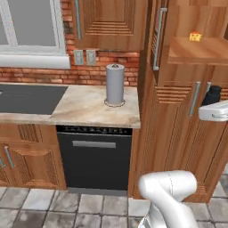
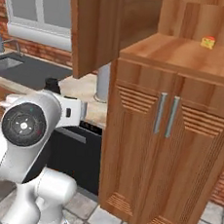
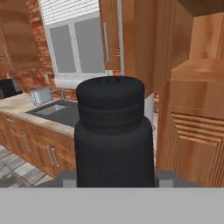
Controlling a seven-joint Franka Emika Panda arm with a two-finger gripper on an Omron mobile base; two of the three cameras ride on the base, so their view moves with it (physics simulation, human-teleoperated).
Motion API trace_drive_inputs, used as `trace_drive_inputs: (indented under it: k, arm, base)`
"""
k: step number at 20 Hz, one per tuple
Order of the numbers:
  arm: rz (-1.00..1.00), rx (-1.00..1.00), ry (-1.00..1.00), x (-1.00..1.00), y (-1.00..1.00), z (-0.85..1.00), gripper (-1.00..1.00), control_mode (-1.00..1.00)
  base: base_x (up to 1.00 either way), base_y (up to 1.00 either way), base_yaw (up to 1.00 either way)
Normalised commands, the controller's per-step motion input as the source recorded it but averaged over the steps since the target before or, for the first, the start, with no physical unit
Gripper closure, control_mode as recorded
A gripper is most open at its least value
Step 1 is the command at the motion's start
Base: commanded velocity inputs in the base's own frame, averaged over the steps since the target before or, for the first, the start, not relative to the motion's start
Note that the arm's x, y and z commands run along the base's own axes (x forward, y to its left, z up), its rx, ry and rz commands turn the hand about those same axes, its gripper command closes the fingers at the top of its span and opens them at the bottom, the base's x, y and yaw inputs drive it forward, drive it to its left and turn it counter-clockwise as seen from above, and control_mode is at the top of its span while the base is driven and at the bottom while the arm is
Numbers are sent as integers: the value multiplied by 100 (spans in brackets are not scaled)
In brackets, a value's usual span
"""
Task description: The dining table condiment station is running low on shaker. Refill the condiment station by opening the cabinet and taking the shaker from the cabinet and placing it on the dining table.
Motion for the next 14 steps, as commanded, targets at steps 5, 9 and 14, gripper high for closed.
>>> trace_drive_inputs:
  k: [5, 9, 14]
  arm:
    - [0, 0, 0, 0, 0, 0, 100, 100]
    - [0, 0, 0, 0, 0, 0, 100, 100]
    - [0, 0, 0, 0, 0, 0, 100, 100]
  base:
    - [-14, 77, 69]
    - [-23, 50, 71]
    - [-43, 23, 70]
